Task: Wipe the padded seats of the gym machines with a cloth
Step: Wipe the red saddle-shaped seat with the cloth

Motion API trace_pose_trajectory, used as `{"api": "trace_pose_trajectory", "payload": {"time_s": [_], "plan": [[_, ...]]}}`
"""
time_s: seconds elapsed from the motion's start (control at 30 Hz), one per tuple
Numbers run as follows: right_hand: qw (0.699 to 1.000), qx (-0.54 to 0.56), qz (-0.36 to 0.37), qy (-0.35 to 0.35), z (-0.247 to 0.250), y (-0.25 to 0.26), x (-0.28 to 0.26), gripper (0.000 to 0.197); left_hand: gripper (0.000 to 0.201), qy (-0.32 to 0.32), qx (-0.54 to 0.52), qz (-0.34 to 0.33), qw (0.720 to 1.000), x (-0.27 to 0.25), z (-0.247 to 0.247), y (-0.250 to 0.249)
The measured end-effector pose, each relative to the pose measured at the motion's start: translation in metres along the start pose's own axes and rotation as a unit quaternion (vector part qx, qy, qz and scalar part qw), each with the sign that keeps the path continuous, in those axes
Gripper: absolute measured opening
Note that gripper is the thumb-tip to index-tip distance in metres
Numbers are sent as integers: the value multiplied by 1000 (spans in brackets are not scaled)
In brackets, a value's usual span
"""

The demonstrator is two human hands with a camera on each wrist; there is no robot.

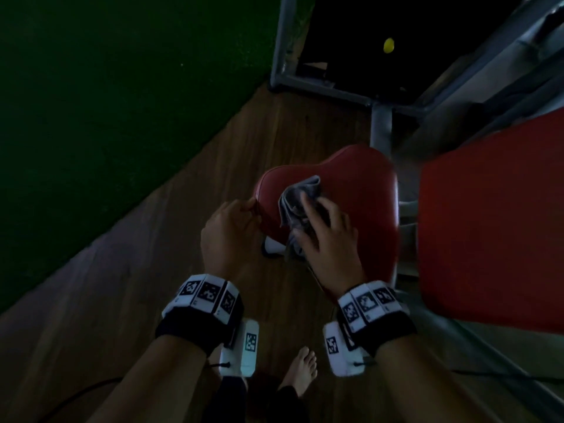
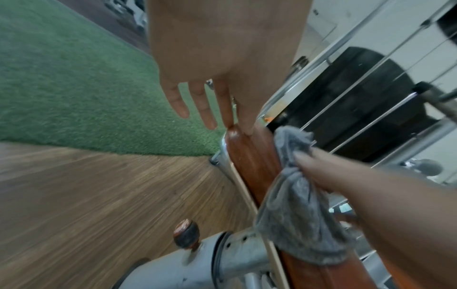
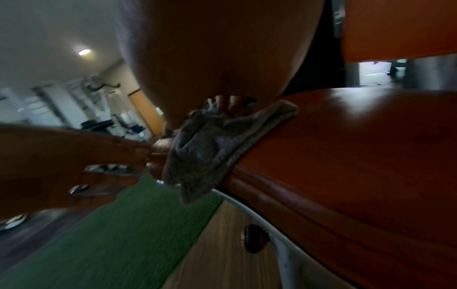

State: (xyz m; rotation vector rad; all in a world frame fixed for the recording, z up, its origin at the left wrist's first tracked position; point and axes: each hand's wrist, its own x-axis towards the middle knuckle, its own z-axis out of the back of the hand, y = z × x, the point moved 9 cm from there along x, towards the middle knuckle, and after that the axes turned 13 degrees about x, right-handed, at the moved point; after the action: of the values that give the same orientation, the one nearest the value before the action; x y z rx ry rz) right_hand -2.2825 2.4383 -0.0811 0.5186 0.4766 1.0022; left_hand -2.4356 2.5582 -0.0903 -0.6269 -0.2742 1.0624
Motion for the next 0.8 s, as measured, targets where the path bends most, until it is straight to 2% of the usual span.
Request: {"api": "trace_pose_trajectory", "payload": {"time_s": [0.1, 0.17, 0.27, 0.33, 0.37, 0.47, 0.53, 0.8], "plan": [[993, 84, -4, -76, 26, -26, -30, 63, 61, 1, 33, 3, 999, -4, 5, -9], [983, 109, -76, -128, 40, -63, -53, 60, 48, -23, 71, -23, 997, -14, 6, -30], [957, 149, -220, -119, 33, -122, -84, 65, 43, -46, 137, -135, 980, -37, -12, -84], [954, 141, -246, -95, 21, -138, -94, 70, 52, 3, 174, -204, 964, -50, -45, -113], [956, 140, -243, -88, 16, -142, -96, 71, 59, 34, 198, -217, 955, -52, -62, -120], [953, 143, -254, -83, 9, -146, -96, 72, 77, 85, 274, -192, 939, -45, -96, -124], [950, 146, -264, -84, 8, -146, -95, 73, 79, 94, 299, -177, 933, -36, -105, -122], [958, 143, -245, -51, -1, -156, -96, 69, 73, 70, 272, -91, 956, -23, -98, -141]]}}
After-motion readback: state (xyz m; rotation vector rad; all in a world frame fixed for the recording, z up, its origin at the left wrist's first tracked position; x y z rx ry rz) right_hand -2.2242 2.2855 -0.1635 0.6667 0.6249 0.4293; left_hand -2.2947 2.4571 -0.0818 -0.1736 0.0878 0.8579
